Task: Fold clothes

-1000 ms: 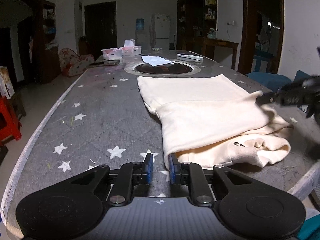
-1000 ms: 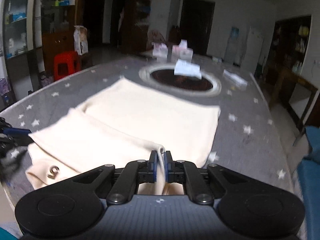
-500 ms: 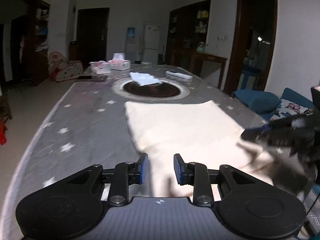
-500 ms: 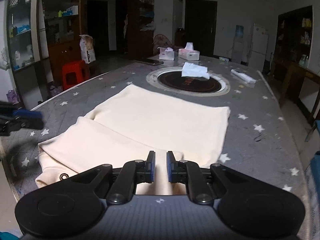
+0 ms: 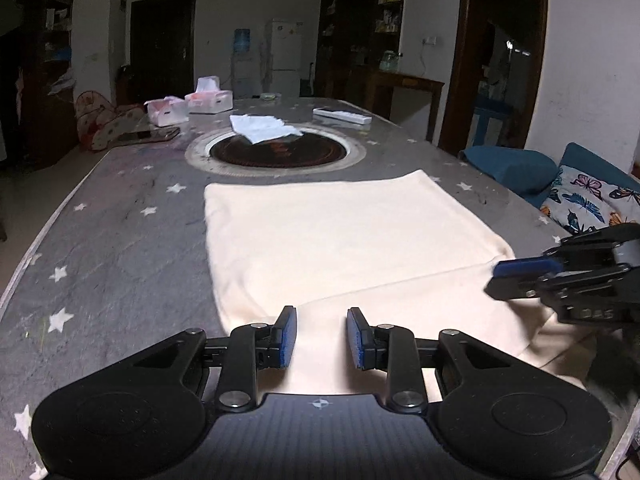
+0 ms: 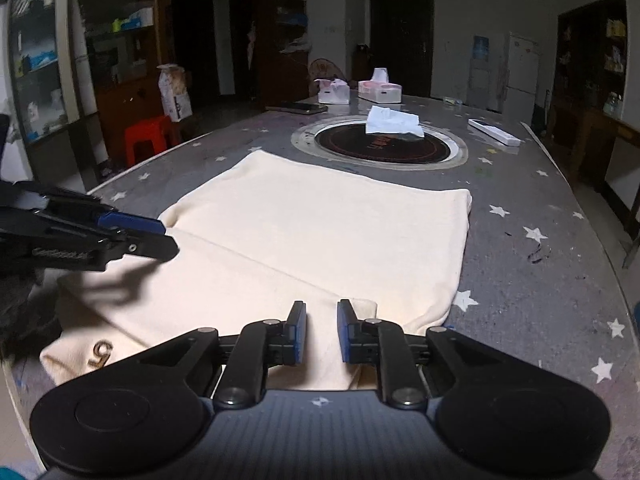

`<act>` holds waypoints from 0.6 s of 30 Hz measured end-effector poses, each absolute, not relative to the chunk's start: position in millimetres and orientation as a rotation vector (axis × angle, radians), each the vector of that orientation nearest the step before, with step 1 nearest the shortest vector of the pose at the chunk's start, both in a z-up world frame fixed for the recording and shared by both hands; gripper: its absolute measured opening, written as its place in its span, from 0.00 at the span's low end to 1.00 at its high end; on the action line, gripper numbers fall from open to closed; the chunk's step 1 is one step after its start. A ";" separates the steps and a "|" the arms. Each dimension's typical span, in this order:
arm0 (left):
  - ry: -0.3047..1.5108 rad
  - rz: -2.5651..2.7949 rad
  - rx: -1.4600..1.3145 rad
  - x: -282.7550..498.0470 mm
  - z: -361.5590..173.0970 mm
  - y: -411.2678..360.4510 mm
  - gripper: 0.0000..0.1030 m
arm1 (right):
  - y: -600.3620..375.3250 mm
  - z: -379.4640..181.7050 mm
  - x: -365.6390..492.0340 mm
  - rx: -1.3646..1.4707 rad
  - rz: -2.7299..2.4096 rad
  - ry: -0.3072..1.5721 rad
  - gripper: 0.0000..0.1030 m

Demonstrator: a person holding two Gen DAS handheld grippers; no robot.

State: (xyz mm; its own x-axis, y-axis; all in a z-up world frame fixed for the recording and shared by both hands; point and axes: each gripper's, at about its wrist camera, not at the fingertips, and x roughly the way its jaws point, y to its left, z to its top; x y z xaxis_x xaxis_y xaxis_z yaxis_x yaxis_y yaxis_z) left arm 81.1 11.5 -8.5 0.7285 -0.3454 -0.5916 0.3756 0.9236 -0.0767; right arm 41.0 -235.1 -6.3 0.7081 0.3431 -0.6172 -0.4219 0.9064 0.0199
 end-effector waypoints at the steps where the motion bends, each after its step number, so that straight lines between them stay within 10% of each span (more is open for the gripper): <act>1: 0.642 -0.397 0.044 79.0 -7.3 12.9 0.30 | -235.1 -3.8 37.6 -0.129 0.432 0.657 0.16; 18: 0.601 -0.475 0.183 29.7 -7.1 1.8 0.36 | -230.4 -5.7 2.4 -0.180 0.477 0.668 0.23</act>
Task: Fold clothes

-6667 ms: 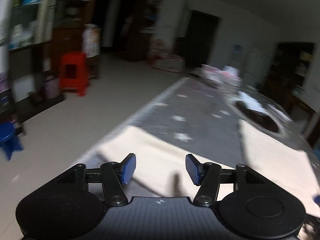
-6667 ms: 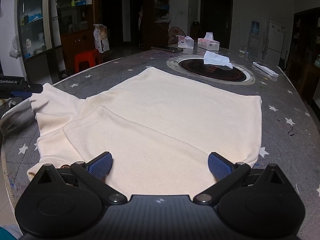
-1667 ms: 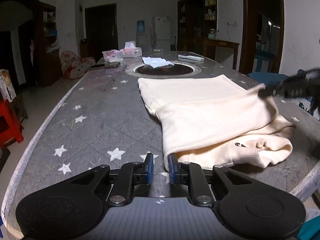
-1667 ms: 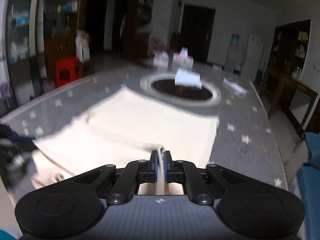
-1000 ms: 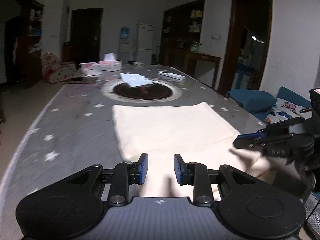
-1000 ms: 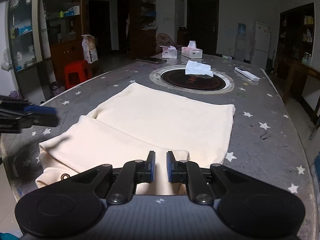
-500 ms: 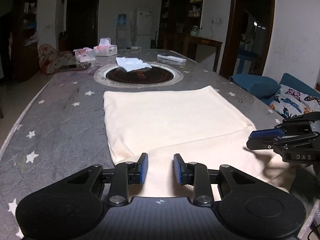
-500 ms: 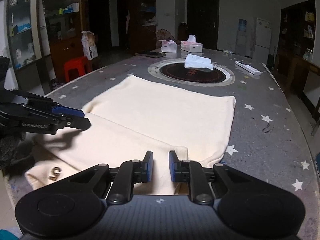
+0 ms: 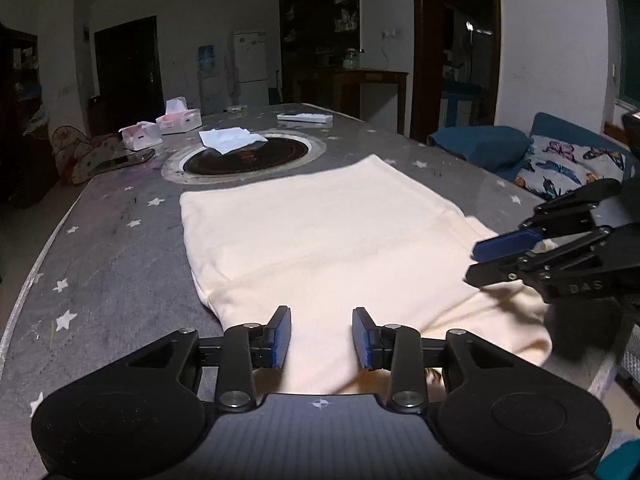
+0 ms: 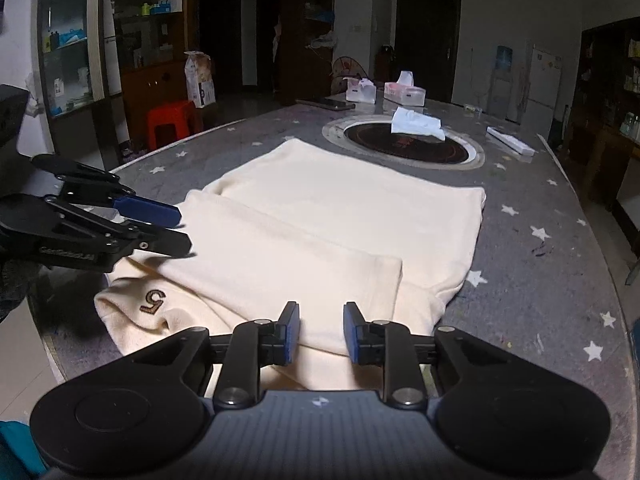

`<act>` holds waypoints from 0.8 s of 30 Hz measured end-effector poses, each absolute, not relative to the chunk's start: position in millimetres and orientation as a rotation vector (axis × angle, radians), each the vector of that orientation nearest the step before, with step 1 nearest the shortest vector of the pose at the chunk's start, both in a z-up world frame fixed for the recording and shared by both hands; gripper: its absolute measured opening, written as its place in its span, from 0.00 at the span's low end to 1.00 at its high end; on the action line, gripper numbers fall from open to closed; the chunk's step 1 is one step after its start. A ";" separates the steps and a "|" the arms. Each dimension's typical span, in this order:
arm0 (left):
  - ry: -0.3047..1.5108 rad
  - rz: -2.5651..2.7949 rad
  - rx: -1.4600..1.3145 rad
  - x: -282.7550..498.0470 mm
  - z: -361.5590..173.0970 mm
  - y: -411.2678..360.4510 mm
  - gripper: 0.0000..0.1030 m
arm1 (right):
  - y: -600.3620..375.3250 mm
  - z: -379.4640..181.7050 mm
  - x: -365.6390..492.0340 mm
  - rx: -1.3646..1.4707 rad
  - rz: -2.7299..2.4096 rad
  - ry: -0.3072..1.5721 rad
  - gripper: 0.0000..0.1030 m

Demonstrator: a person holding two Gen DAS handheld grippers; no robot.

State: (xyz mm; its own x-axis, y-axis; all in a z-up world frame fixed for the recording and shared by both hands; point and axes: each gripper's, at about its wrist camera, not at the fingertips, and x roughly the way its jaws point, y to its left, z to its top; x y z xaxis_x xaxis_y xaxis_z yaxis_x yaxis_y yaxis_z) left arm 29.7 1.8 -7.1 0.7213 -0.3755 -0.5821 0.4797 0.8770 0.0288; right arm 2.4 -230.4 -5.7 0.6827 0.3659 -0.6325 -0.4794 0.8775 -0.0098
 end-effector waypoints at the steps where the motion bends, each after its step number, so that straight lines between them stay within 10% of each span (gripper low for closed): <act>1: 0.598 -0.474 0.192 28.0 -9.7 1.5 0.36 | -230.1 -6.9 1.8 -0.182 0.476 0.667 0.24; 24: 0.519 -0.618 0.399 -43.2 1.2 1.1 0.49 | -241.6 12.4 -61.5 -0.409 0.593 0.662 0.54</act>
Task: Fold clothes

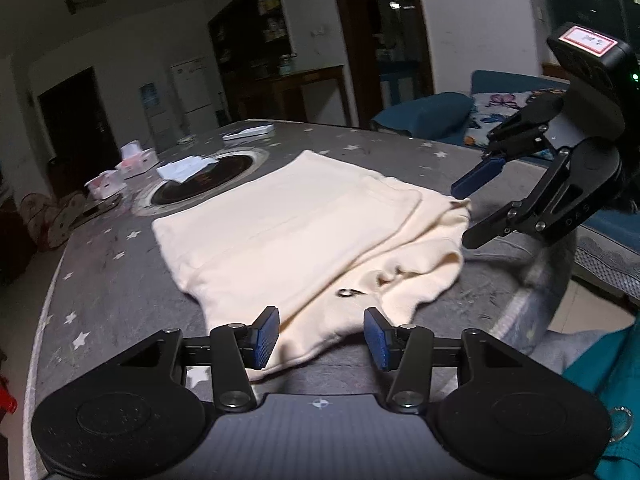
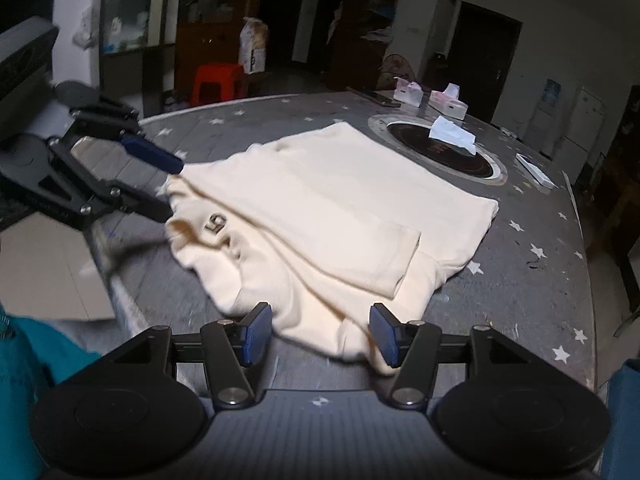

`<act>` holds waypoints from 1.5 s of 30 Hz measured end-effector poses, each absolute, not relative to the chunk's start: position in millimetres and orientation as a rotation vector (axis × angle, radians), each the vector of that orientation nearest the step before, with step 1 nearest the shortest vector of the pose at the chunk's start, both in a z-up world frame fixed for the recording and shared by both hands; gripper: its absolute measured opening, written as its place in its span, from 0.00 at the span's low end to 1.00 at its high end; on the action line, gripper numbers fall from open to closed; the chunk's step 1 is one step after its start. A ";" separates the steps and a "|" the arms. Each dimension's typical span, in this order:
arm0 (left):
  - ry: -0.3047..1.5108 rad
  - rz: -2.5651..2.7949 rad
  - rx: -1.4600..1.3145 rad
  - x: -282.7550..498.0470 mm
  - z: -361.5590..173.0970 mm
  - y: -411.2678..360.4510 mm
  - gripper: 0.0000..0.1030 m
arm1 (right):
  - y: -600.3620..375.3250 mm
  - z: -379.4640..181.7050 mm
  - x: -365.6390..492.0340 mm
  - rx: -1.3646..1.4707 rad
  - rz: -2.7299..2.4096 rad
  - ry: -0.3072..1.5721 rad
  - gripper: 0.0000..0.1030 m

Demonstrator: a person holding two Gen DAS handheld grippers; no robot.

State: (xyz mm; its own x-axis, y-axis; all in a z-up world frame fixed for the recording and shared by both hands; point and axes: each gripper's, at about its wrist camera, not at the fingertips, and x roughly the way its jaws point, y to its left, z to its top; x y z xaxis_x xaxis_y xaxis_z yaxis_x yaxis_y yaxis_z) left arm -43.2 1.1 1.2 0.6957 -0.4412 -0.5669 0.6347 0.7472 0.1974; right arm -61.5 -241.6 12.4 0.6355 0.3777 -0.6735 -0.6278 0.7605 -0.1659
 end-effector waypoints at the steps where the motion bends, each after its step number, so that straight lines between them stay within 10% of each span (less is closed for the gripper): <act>1: 0.516 -0.627 0.407 -44.1 0.2 -0.6 0.49 | -241.4 10.7 -62.1 -0.419 0.599 0.667 0.54; 10: 0.481 -0.654 0.468 -44.3 -11.8 -13.6 0.48 | -231.8 0.5 -66.3 -0.484 0.630 0.641 0.55; 15: 0.456 -0.666 0.462 -41.8 -10.0 -16.6 0.19 | -224.8 -1.7 -65.9 -0.513 0.650 0.612 0.56; 21: 0.465 -0.667 0.341 -21.5 4.1 -12.3 0.10 | -216.0 -4.7 -65.3 -0.548 0.685 0.565 0.50; 27: 0.480 -0.652 0.256 3.2 14.0 -11.5 0.10 | -212.8 -2.2 -46.1 -0.455 0.689 0.578 0.12; 37: 0.491 -0.635 0.291 -9.0 6.5 4.3 0.39 | -224.7 21.6 -14.0 -0.263 0.667 0.590 0.08; 45: 0.494 -0.590 0.410 -14.5 -12.0 6.6 0.42 | -224.1 21.8 -14.0 -0.247 0.658 0.585 0.08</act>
